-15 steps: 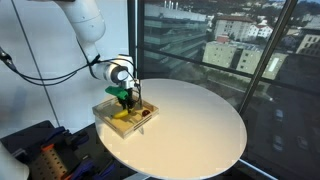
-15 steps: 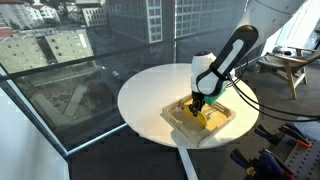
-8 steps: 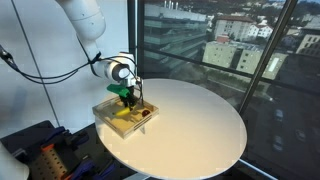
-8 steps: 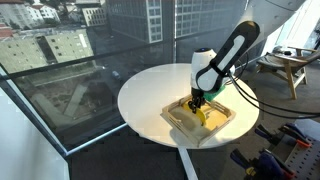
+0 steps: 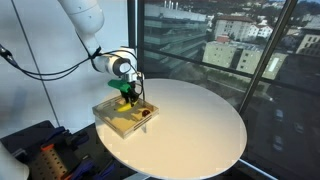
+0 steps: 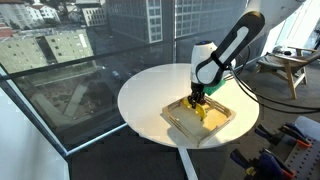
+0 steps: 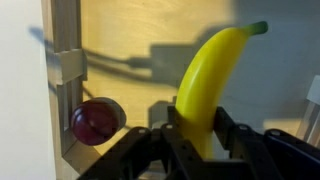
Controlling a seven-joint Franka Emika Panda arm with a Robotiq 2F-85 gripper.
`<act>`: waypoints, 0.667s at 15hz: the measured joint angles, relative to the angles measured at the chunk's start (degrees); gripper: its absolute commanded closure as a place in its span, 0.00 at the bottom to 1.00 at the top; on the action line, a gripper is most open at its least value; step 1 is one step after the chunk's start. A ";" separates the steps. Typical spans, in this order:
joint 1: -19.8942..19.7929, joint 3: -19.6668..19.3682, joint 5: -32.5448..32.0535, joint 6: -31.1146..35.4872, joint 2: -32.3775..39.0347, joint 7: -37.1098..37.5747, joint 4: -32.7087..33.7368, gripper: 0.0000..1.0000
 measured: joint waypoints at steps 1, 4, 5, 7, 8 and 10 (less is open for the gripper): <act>-0.04 0.00 0.00 -0.35 -0.43 -0.01 0.00 0.84; -0.34 0.17 0.00 -1.81 -1.78 -0.09 0.00 0.84; -0.46 0.24 0.00 -2.18 -2.17 -0.10 0.00 0.84; -0.69 0.36 0.00 -2.94 -2.91 -0.12 -0.01 0.84; -0.78 0.41 0.00 -3.29 -3.29 -0.12 -0.01 0.84; -0.92 0.46 0.00 -3.90 -4.10 -0.14 -0.07 0.84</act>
